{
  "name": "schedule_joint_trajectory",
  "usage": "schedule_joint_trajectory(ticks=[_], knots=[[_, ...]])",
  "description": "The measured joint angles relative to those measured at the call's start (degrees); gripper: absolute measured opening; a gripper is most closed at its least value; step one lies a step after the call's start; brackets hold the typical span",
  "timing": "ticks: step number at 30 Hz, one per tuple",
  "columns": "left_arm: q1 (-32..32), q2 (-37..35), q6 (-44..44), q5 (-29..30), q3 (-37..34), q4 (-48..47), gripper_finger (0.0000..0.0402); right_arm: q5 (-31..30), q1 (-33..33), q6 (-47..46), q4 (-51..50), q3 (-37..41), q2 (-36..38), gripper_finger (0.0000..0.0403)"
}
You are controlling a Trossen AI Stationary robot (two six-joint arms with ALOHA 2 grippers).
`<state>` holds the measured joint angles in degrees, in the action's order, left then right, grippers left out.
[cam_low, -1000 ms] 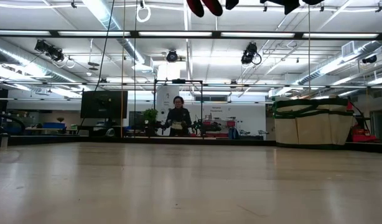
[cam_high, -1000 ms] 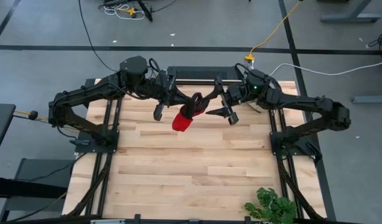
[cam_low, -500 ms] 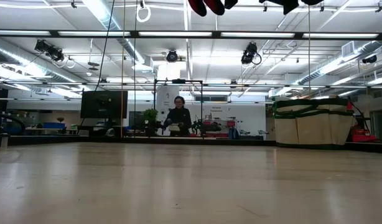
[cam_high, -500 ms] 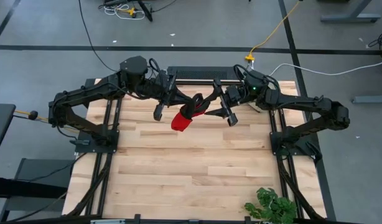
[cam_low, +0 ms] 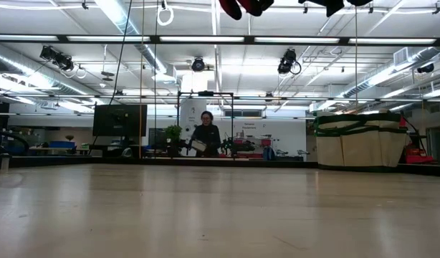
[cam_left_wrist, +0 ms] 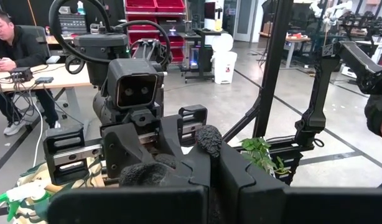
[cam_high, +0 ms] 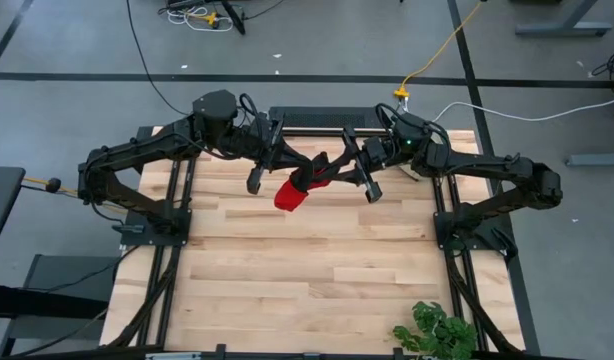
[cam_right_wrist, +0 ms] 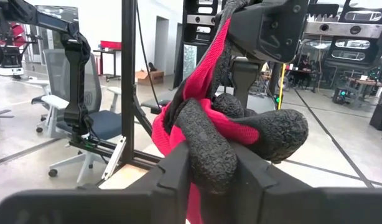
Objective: Pick & Place Garden tools in Gardening bag
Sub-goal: Put the pair of gloves into the gardening bag
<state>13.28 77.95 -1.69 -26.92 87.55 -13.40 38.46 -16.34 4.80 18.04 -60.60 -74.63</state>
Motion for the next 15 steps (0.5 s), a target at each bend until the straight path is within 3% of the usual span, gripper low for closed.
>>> schedule_joint_trajectory(ticks=[15], knots=[[0.0,0.0,0.07,0.0,0.0,-0.18,0.0015,0.0,0.0,0.0,-0.06,0.0,0.02,0.0005]])
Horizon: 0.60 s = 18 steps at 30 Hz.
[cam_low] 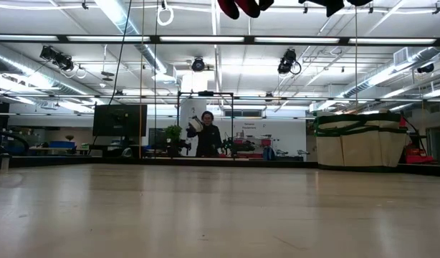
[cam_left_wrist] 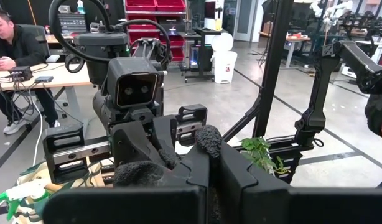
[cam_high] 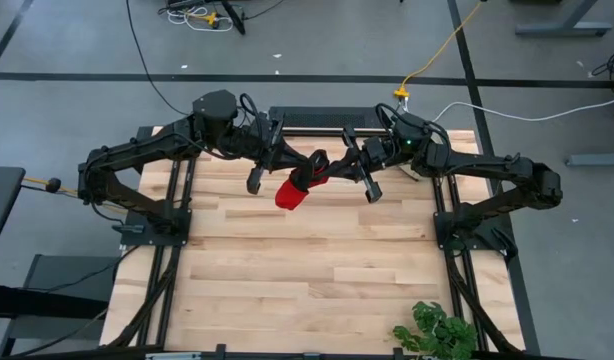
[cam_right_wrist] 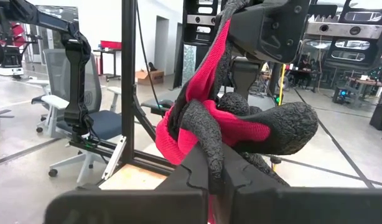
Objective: Pick & Place Garden tools in Gardening bag
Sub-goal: Put the pair of gloves into the gardening bag
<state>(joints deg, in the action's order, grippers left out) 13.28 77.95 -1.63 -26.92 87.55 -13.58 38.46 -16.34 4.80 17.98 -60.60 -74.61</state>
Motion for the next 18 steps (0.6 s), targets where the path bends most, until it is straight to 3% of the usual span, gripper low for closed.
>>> schedule_joint_trajectory(ticks=[18], knots=[[1.05,-2.84,2.54,2.43,0.0,-1.29,0.0018,-0.04,-2.3,-2.21,-3.6,0.0,3.63,0.0004]])
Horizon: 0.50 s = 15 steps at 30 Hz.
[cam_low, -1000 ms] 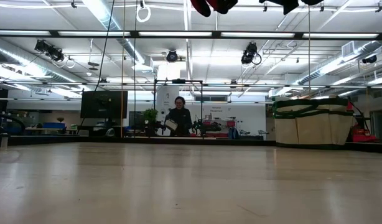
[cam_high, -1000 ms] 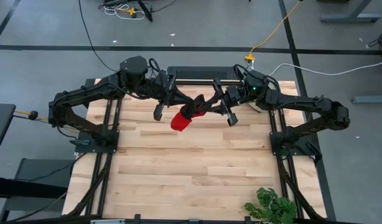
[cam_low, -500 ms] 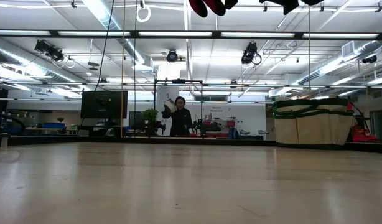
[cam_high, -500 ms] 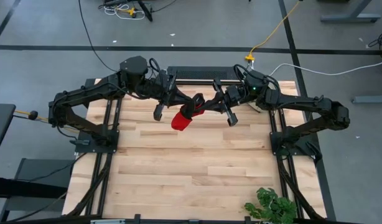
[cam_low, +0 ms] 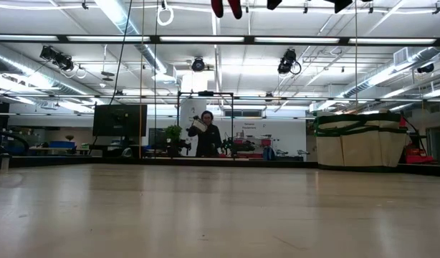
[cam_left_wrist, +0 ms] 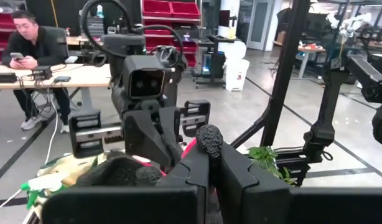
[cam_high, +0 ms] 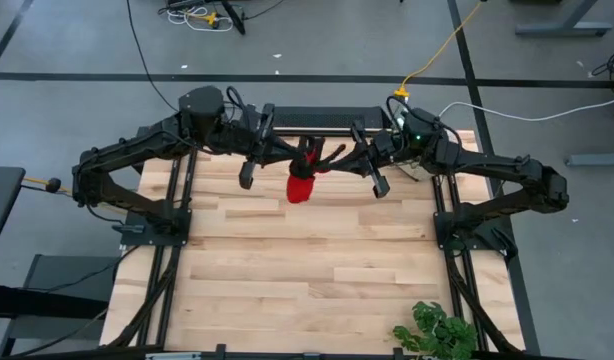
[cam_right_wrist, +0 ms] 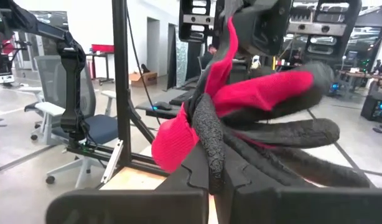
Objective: Pick & Place Garden tools in Gardening bag
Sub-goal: Put the pair of gloves into the gardening bag
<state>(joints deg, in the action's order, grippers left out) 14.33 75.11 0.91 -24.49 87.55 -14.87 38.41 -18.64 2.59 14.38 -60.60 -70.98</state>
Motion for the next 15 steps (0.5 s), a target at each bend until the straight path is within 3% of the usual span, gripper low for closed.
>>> schedule_joint_trajectory(ticks=[15], knots=[[0.35,0.33,1.49,0.07,-0.01,-0.04,0.0019,0.0,-0.7,0.22,-0.47,0.0,0.94,0.0004]])
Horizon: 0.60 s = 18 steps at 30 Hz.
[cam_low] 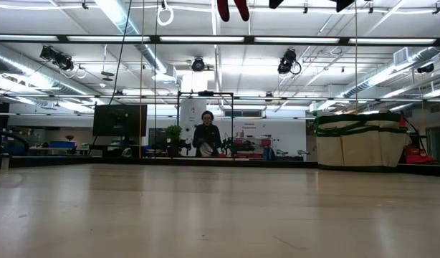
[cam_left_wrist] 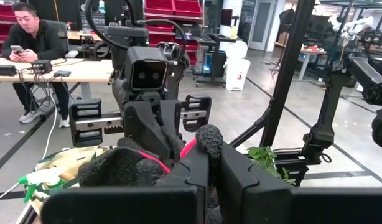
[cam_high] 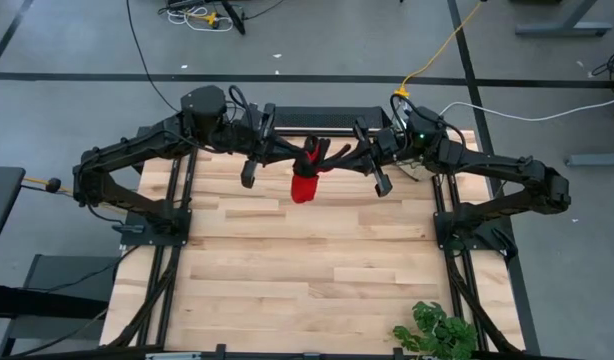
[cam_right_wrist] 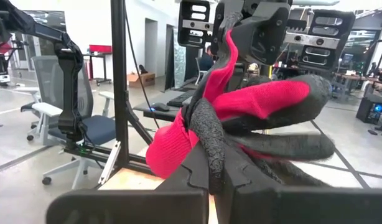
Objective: Pick & Place Garden tools in Gardening bag
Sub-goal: Put the pair of gloves into the gardening bag
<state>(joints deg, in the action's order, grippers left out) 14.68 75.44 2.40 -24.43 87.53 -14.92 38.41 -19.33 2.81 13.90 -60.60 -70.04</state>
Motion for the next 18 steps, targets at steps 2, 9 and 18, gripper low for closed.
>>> schedule_joint_trajectory(ticks=[2,9,18], knots=[[0.0,0.0,0.11,0.01,0.0,0.02,0.0024,0.0,0.0,0.02,0.01,0.0,0.0,0.0003],[0.0,0.0,3.84,3.81,0.0,-0.78,0.0111,0.02,0.0,0.04,-0.01,0.0,0.0,0.0003],[0.0,-0.46,6.0,5.35,0.01,-3.51,0.0252,0.02,0.0,-0.44,-0.17,0.0,0.0,0.0003]])
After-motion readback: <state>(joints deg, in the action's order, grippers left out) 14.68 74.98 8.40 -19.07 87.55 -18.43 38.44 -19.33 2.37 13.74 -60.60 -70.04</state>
